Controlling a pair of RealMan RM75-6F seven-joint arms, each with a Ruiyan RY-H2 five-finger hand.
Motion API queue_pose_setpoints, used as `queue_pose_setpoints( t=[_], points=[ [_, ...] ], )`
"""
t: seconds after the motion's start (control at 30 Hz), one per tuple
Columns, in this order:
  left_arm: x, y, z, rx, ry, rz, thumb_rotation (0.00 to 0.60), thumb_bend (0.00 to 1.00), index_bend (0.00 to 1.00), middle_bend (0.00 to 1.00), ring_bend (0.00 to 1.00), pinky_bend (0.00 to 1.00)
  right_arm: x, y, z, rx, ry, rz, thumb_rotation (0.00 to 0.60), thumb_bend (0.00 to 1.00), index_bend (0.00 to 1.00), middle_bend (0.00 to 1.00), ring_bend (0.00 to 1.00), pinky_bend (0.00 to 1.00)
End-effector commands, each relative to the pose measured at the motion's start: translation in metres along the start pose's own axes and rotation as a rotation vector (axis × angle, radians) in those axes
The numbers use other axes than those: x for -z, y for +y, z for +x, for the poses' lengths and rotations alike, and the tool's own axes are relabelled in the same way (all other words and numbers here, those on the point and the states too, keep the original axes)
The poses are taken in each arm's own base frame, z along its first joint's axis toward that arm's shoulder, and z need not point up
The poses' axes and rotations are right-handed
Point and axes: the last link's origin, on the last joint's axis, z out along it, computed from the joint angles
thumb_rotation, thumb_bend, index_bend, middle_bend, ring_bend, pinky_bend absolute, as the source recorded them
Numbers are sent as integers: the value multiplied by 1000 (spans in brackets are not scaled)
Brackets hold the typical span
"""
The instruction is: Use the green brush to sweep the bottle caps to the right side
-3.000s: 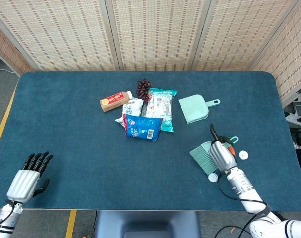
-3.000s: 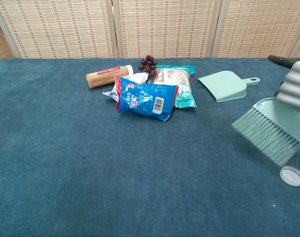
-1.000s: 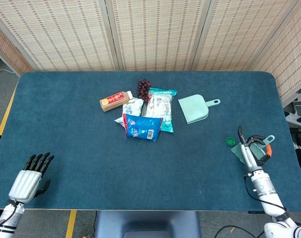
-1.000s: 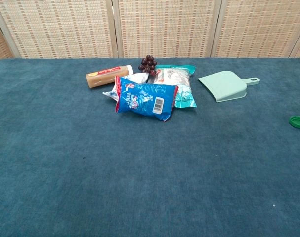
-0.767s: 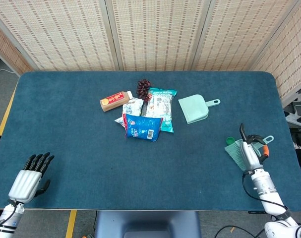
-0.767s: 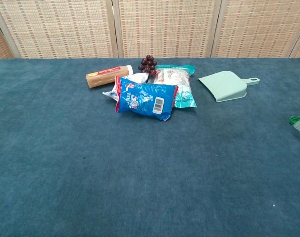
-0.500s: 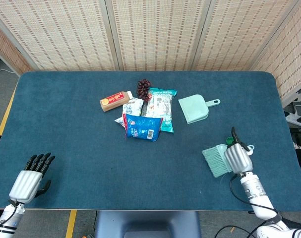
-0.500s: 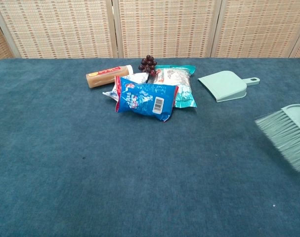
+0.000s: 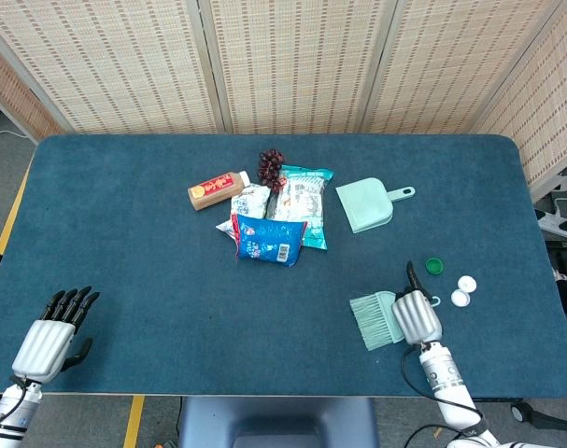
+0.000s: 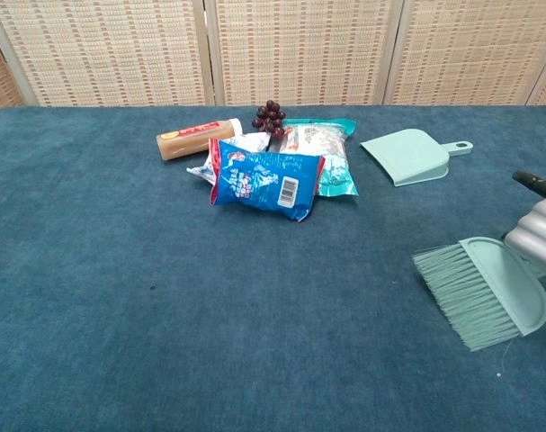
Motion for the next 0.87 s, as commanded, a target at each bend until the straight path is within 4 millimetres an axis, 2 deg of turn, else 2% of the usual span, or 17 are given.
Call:
queue_pose_setpoints(
  t=[0.03, 0.07, 0.13, 0.27, 0.43, 0.57, 0.63, 0.73, 0.87],
  points=[
    [0, 0, 0, 0, -3, -2, 600, 431, 0, 0, 0, 69, 3, 2, -8, 18, -46, 1, 600, 287, 5, 90, 153, 0],
    [0, 1, 0, 0, -3, -4, 600, 431, 0, 0, 0, 68, 4, 3, -10, 19, -58, 2, 600, 260, 0, 22, 77, 0],
    [-1, 3, -2, -3, -9, -7, 600, 431, 0, 0, 0, 68, 14, 10, -12, -50, -83, -4, 600, 234, 0, 0, 14, 0],
    [0, 2, -2, -6, -7, -6, 600, 432, 0, 0, 0, 69, 34, 28, -12, -180, -91, 0, 600, 213, 0, 0, 0, 0],
    [1, 1, 5, -3, 37, -3, 600, 431, 0, 0, 0, 68, 76, 69, -8, -455, 25, -142, 600, 209, 0, 0, 0, 0],
    [1, 0, 9, 3, 66, -3, 600, 433, 0, 0, 0, 67, 110, 85, -32, -714, 55, -236, 600, 208, 0, 0, 0, 0],
    [0, 0, 9, 10, 70, -12, 600, 432, 0, 0, 0, 66, 113, 90, -43, -723, 21, -204, 600, 207, 0, 0, 0, 0],
    [0, 1, 8, 6, 76, -20, 600, 431, 0, 0, 0, 66, 111, 100, -45, -761, 23, -233, 600, 207, 0, 0, 0, 0],
    [-1, 0, 7, 0, 80, -17, 600, 433, 0, 0, 0, 66, 109, 102, -45, -769, 35, -215, 600, 208, 0, 0, 0, 0]
  ],
)
